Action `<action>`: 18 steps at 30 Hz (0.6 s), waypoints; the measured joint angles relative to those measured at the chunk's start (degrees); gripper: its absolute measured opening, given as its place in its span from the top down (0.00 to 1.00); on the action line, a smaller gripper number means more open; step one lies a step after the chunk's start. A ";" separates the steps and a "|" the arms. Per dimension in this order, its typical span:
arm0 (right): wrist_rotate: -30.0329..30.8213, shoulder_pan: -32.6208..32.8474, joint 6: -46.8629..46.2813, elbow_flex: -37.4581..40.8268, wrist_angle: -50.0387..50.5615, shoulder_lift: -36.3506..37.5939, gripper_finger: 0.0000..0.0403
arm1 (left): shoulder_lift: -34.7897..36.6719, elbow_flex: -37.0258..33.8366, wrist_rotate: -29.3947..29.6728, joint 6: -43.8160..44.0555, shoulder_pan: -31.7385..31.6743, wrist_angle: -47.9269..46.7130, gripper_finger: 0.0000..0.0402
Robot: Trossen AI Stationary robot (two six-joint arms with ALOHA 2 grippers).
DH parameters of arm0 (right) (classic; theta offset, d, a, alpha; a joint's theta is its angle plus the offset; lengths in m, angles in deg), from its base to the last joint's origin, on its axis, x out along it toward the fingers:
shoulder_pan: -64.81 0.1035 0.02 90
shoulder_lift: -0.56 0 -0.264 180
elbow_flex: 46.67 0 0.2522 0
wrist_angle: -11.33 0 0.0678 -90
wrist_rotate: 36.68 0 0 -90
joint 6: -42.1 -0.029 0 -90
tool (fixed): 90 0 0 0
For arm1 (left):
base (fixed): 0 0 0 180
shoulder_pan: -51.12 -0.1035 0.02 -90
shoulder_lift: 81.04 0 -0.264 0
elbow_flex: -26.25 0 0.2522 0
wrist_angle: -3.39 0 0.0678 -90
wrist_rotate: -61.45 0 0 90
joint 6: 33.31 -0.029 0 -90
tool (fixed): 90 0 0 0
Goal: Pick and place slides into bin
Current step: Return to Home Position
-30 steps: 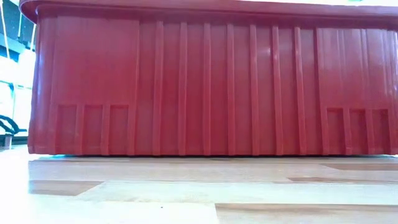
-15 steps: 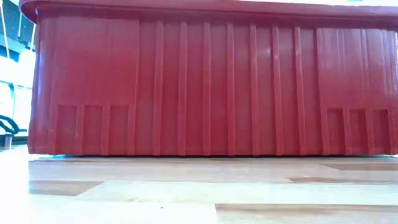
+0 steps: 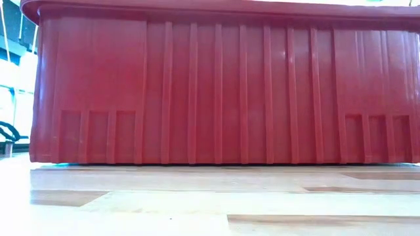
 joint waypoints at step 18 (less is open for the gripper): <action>-2.90 -5.72 2.55 37.24 -28.87 22.68 1.00 | 40.92 -70.77 -3.15 -2.65 0.00 52.23 0.97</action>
